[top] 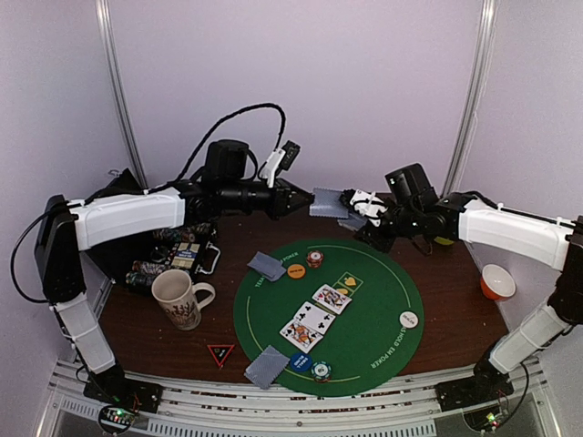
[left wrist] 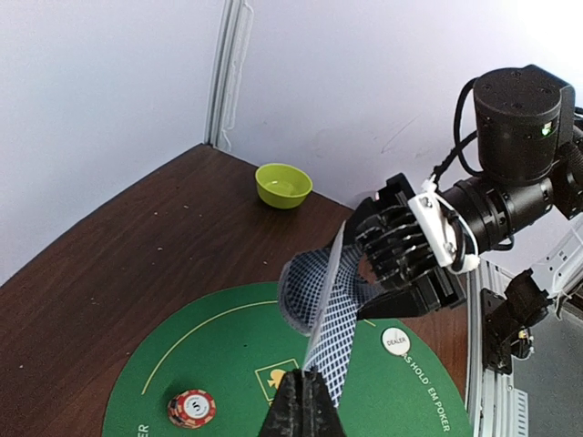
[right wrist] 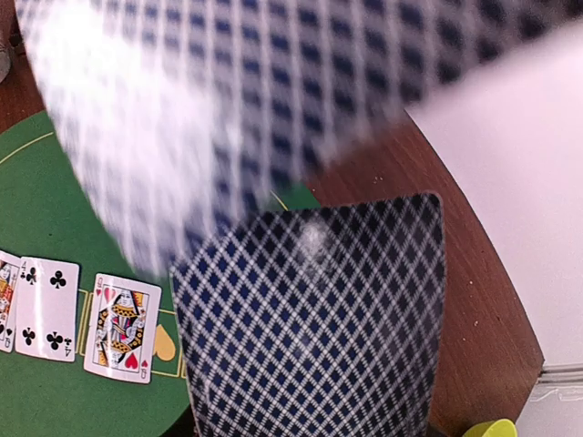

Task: Distribute texas hold em gaming equipment
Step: Distribute the poker card in the community card area.

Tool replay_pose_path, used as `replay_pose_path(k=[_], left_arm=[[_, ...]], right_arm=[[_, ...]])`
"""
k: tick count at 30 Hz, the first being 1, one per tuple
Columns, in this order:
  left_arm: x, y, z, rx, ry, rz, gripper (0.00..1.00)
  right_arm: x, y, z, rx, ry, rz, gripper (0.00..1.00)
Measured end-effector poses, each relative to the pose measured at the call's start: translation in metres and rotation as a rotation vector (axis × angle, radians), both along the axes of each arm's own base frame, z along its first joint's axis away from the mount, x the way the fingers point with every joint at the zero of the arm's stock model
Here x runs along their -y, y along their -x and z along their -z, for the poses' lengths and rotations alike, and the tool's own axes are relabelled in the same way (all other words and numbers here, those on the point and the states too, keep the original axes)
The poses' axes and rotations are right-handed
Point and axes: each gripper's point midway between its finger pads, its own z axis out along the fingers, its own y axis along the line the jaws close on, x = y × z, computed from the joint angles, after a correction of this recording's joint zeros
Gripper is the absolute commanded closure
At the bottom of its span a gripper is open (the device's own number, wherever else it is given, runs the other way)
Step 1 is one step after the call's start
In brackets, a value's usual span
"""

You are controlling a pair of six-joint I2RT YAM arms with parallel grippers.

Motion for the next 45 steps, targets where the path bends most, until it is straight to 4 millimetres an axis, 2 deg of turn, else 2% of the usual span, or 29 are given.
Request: replay_pose_path(k=[6,9,11,13,17,19,22,24,29,33,36,40,45], left_arm=[[-0.031,-0.016,-0.014,0.020,-0.010,-0.073,1.00],[-0.038,-0.022,-0.010,0.023,-0.033,-0.090,1.00],[-0.036,-0.026,0.002,0.005,-0.064,-0.083,1.00],[-0.025,-0.032,0.021,-0.028,-0.100,-0.056,1.00],[0.002,-0.044,0.084,-0.115,-0.199,-0.004,1.00],[0.016,-0.041,0.122,-0.167,-0.255,0.034,1.00],[0.035,-0.032,0.157,-0.221,-0.308,0.094,1.00],[0.052,-0.021,0.167,-0.227,-0.326,0.141,1.00],[0.088,-0.011,0.178,-0.197,-0.342,0.222,1.00],[0.103,-0.005,0.194,-0.185,-0.377,0.259,1.00],[0.104,-0.003,0.209,-0.185,-0.416,0.273,1.00],[0.095,-0.001,0.230,-0.194,-0.486,0.283,1.00],[0.084,-0.003,0.244,-0.163,-0.570,0.278,1.00]], right_arm=[[0.021,-0.014,-0.003,0.009,-0.006,0.068,0.55],[0.031,-0.020,-0.005,0.014,-0.006,0.107,0.55],[0.040,-0.024,-0.007,0.021,-0.007,0.133,0.55],[0.047,-0.026,-0.013,0.034,-0.010,0.154,0.55],[0.059,-0.027,-0.030,0.075,-0.024,0.182,0.55],[0.064,-0.026,-0.039,0.096,-0.031,0.194,0.54],[0.068,-0.025,-0.047,0.113,-0.036,0.202,0.54],[0.071,-0.024,-0.050,0.119,-0.038,0.209,0.54],[0.076,-0.022,-0.051,0.122,-0.038,0.217,0.54],[0.076,-0.020,-0.046,0.109,-0.031,0.216,0.54],[0.077,-0.019,-0.044,0.102,-0.026,0.216,0.54],[0.078,-0.017,-0.041,0.094,-0.021,0.216,0.54],[0.077,-0.017,-0.040,0.090,-0.021,0.214,0.54]])
